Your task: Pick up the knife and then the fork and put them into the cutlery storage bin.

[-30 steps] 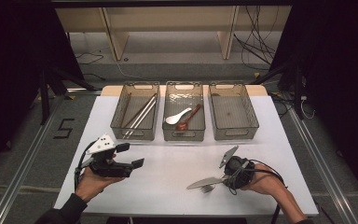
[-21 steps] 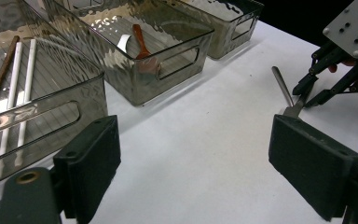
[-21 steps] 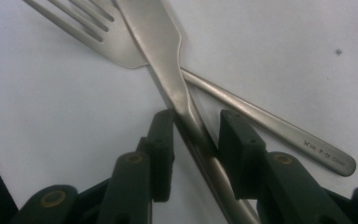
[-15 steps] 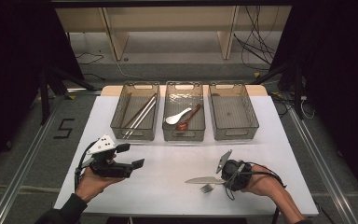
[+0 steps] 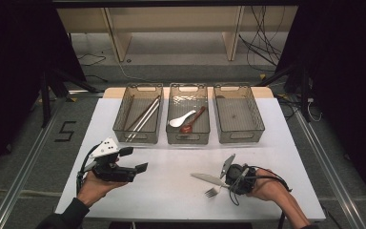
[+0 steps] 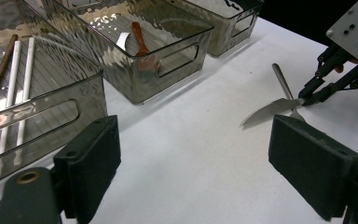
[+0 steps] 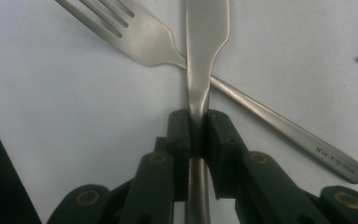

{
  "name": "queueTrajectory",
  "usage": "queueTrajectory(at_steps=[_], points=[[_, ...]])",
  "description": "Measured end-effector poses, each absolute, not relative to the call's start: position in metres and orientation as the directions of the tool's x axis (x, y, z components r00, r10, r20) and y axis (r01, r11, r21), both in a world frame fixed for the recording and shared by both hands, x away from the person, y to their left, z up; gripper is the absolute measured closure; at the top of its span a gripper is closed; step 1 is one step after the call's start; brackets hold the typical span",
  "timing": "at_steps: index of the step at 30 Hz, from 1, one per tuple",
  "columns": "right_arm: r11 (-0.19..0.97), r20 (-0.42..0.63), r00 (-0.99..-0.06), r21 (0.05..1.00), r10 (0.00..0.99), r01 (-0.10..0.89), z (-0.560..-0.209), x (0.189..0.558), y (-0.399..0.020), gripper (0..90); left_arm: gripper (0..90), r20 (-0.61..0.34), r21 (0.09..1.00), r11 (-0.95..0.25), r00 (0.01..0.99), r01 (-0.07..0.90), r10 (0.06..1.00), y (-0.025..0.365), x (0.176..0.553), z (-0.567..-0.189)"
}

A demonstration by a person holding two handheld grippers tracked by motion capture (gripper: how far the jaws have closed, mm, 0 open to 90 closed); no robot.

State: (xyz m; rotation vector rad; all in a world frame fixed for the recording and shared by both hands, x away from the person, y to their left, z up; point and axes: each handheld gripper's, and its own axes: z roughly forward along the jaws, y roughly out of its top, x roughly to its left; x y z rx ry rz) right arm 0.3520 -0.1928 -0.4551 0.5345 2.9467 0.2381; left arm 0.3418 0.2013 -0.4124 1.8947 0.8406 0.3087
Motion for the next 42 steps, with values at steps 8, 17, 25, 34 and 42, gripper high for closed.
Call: queueTrajectory(at_steps=[8,17,25,34,42], points=[[0.910,-0.099,-0.920,0.221,0.379,0.351,-0.453,0.353,-0.194,81.0,16.3,-0.146,0.874,-0.254,0.721,0.415,0.677,0.202,0.342,-0.412],[0.871,-0.097,-0.895,0.295,0.435,0.392,-0.446,0.354,-0.201,81.0,16.3,-0.145,0.880,-0.240,0.714,0.410,0.685,0.204,0.341,-0.411],[0.826,-0.086,-0.869,0.370,0.487,0.426,-0.438,0.356,-0.207,81.1,16.3,-0.151,0.889,-0.218,0.707,0.403,0.691,0.207,0.341,-0.410],[0.765,-0.061,-0.843,0.459,0.534,0.452,-0.429,0.360,-0.215,81.1,16.2,-0.151,0.893,-0.208,0.701,0.399,0.697,0.208,0.341,-0.409],[0.706,-0.040,-0.815,0.525,0.578,0.475,-0.421,0.364,-0.221,81.1,16.2,-0.166,0.897,-0.180,0.685,0.403,0.709,0.211,0.341,-0.409]])
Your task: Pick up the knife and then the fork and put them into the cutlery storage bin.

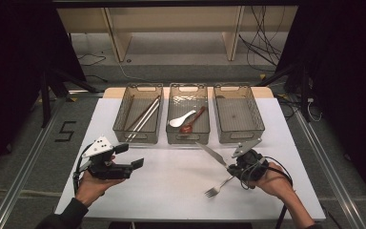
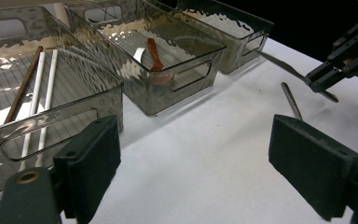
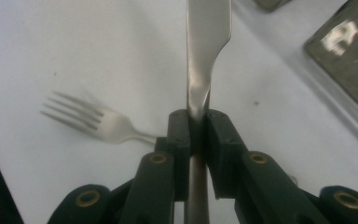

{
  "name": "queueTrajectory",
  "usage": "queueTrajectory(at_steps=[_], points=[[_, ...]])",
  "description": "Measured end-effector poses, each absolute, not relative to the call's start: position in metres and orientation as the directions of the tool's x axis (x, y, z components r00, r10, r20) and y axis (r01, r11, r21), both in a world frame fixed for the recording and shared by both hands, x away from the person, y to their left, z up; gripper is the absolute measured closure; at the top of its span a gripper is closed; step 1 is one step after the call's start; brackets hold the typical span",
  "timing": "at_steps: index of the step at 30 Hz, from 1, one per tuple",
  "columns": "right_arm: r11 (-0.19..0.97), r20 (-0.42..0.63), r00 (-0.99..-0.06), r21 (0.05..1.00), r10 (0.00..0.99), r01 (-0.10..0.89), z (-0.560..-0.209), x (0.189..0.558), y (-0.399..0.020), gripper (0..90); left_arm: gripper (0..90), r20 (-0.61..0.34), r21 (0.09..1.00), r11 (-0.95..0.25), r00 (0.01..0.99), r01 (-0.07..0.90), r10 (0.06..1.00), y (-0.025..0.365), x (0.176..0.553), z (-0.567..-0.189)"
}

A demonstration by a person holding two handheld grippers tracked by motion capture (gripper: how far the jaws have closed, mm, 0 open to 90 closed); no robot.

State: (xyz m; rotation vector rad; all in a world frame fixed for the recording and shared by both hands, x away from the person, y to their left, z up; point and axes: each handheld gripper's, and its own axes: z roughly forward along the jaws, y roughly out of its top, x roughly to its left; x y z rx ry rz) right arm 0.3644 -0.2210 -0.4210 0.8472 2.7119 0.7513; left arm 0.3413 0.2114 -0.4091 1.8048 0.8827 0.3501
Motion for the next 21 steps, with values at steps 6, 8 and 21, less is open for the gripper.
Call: queueTrajectory(at_steps=[6,8,21], points=[[0.634,-0.016,-0.776,0.588,0.631,0.503,-0.413,0.373,-0.230,81.1,16.2,-0.159,0.904,-0.172,0.681,0.392,0.715,0.213,0.340,-0.408],[0.611,-0.006,-0.764,0.606,0.645,0.510,-0.410,0.376,-0.235,81.1,16.2,-0.161,0.905,-0.166,0.678,0.391,0.717,0.213,0.340,-0.407],[0.489,0.032,-0.696,0.689,0.717,0.535,-0.391,0.398,-0.249,81.1,15.9,-0.160,0.906,-0.159,0.666,0.392,0.729,0.222,0.334,-0.405]])
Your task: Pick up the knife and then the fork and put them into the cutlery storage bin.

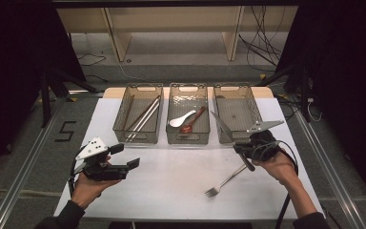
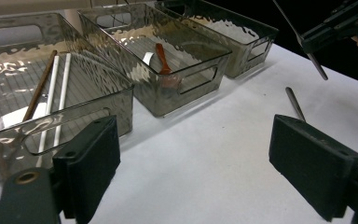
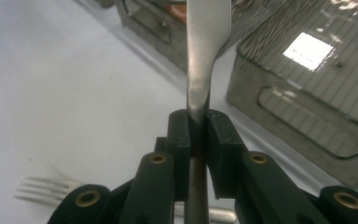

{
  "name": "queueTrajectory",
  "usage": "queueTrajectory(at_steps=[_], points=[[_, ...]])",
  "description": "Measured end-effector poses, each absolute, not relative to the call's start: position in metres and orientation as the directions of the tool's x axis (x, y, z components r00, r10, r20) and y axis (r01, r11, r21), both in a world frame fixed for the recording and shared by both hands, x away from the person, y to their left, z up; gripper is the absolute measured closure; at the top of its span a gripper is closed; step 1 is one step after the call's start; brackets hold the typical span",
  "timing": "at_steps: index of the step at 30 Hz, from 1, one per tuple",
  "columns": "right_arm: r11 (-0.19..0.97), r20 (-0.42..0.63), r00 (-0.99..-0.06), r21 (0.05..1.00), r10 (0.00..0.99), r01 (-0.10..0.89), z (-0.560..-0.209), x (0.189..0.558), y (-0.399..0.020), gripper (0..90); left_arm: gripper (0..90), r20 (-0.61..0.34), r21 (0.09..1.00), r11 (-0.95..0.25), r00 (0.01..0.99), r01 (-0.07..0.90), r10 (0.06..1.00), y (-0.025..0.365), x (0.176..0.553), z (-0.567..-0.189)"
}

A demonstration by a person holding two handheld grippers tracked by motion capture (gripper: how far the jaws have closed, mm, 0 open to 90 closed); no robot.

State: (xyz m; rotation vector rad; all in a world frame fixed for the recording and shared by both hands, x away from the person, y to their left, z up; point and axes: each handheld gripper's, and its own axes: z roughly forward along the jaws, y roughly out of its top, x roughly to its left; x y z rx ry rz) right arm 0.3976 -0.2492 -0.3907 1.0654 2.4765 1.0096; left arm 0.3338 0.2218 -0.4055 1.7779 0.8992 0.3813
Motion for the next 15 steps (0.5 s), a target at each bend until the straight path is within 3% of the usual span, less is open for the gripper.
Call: queueTrajectory(at_steps=[15], points=[[0.368,0.069,-0.618,0.750,0.783,0.549,-0.368,0.432,-0.256,81.1,15.8,-0.151,0.902,-0.174,0.666,0.396,0.730,0.220,0.336,-0.409]])
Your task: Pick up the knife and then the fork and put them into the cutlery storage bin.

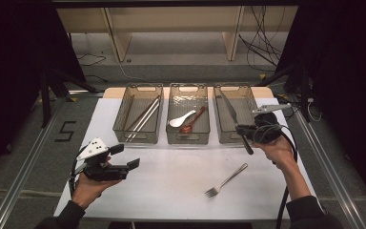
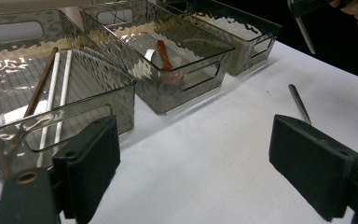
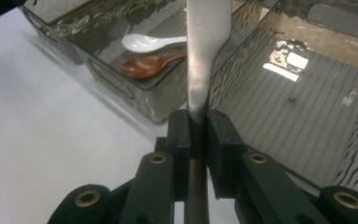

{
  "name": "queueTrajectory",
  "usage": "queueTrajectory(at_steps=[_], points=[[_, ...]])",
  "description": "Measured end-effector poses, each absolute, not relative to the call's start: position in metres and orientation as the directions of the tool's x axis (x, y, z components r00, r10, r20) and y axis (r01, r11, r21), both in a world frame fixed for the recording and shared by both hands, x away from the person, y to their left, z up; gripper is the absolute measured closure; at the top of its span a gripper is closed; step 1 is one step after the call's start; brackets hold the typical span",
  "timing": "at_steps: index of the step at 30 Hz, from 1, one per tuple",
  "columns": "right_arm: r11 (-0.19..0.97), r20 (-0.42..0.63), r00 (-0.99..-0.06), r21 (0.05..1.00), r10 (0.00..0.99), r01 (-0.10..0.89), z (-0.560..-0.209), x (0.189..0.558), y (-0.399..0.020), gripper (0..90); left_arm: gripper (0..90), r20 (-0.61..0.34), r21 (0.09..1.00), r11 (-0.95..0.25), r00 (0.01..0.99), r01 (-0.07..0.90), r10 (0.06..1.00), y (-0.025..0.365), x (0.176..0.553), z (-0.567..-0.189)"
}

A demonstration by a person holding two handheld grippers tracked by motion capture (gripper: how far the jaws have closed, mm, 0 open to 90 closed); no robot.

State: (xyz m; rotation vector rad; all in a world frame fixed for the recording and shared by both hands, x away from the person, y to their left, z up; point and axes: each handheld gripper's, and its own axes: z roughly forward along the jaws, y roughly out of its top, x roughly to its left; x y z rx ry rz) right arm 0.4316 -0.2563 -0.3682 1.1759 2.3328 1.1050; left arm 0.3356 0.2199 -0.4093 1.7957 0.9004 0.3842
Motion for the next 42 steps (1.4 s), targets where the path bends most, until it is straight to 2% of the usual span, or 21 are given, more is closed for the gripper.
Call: queueTrajectory(at_steps=[28,42], points=[[0.261,0.091,-0.518,0.782,0.851,0.566,-0.345,0.489,-0.249,81.0,15.7,-0.149,0.910,-0.160,0.662,0.382,0.734,0.220,0.335,-0.408],[0.235,0.103,-0.478,0.768,0.872,0.595,-0.350,0.507,-0.245,81.0,15.7,-0.148,0.910,-0.163,0.664,0.382,0.733,0.220,0.335,-0.408]])
